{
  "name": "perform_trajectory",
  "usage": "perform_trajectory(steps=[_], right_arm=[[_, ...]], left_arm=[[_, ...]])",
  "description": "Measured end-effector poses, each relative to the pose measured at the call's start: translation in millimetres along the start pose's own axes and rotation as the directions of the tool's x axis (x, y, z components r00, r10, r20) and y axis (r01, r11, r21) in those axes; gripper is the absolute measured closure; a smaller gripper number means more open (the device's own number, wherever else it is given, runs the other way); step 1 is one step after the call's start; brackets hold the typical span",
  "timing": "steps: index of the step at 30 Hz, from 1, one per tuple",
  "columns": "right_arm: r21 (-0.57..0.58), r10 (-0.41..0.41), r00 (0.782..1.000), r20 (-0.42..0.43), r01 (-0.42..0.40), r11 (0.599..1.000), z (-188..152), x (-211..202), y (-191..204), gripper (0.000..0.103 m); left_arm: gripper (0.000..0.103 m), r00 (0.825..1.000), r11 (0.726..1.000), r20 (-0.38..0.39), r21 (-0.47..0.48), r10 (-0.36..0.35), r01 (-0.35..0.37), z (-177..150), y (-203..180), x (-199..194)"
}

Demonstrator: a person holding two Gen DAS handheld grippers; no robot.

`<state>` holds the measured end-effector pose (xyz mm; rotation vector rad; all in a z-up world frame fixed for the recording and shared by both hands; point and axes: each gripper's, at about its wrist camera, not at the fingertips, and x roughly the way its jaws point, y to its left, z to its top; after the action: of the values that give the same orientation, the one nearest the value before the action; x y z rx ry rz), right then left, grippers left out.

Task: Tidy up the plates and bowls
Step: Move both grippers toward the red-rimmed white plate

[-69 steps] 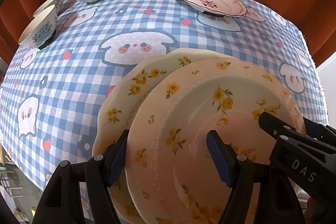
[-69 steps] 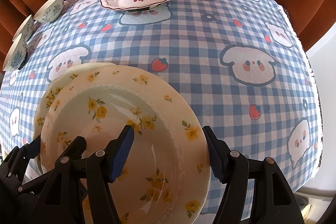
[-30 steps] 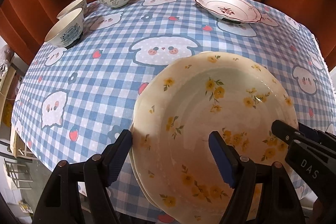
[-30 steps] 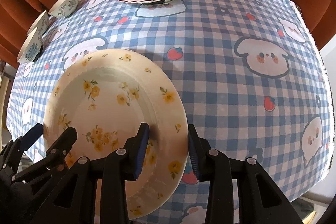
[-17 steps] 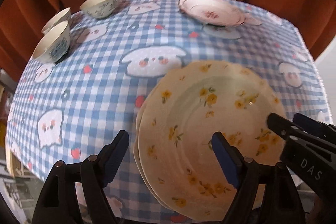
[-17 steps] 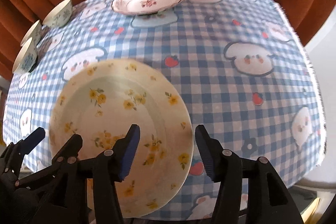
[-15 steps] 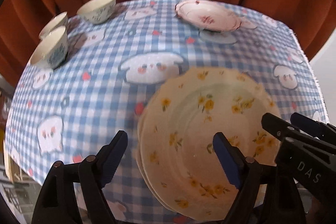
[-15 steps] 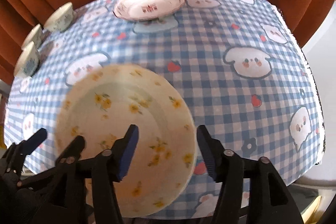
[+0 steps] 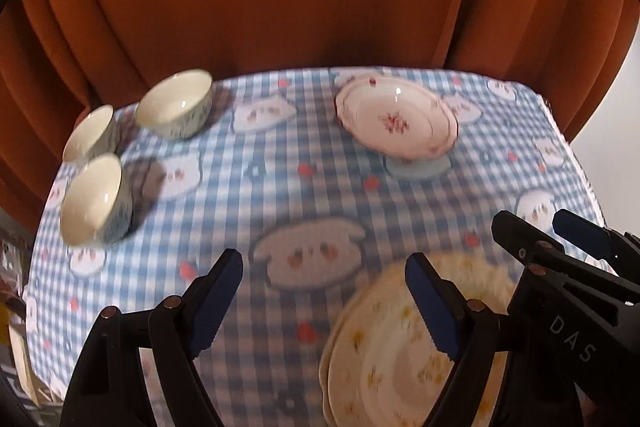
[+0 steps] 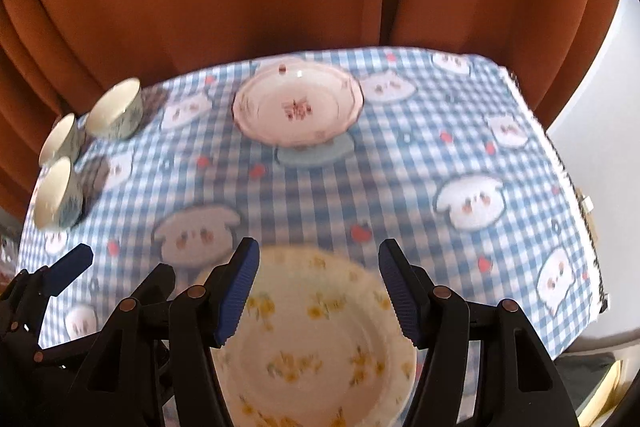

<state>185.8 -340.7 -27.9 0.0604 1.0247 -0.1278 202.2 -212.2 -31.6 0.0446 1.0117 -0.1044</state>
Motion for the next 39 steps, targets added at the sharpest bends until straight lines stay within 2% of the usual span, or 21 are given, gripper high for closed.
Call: perform_trajectory(steps=[9,17,23,26,35,39], right_arm=[[0.006,0.004,1.000,0.030,-0.004,1.000,68,31,-13,0.036],[0.050,0.081,0.997,0.007,-0.082,0.995,118,104,-39,0.029],[0.040,0.092,0.996,-0.022,-0.091,0.995,139,160,-46,0.029],[0.048,0.091,0.995,-0.028,-0.089,0.995,146,179,-50,0.029],[0.042,0.074,0.996,-0.043,-0.072,0.997,163,216,-53,0.029],[0.014,0.065,0.997,-0.036,-0.065,0.998,164,226,-48,0.031]], left_arm=[[0.018,0.998,0.999,0.048,0.002,0.040,-0.040,66,-9,35],[0.021,0.996,0.995,0.039,-0.052,0.082,-0.079,105,-20,97],[0.024,0.994,0.993,0.007,-0.041,0.111,-0.110,124,-28,146],[0.025,0.995,0.994,0.003,-0.040,0.104,-0.104,130,-31,162],[0.026,0.996,0.996,-0.023,-0.043,0.082,-0.083,141,-35,199],[0.035,0.997,0.997,-0.052,-0.037,0.061,-0.063,140,-38,211]])
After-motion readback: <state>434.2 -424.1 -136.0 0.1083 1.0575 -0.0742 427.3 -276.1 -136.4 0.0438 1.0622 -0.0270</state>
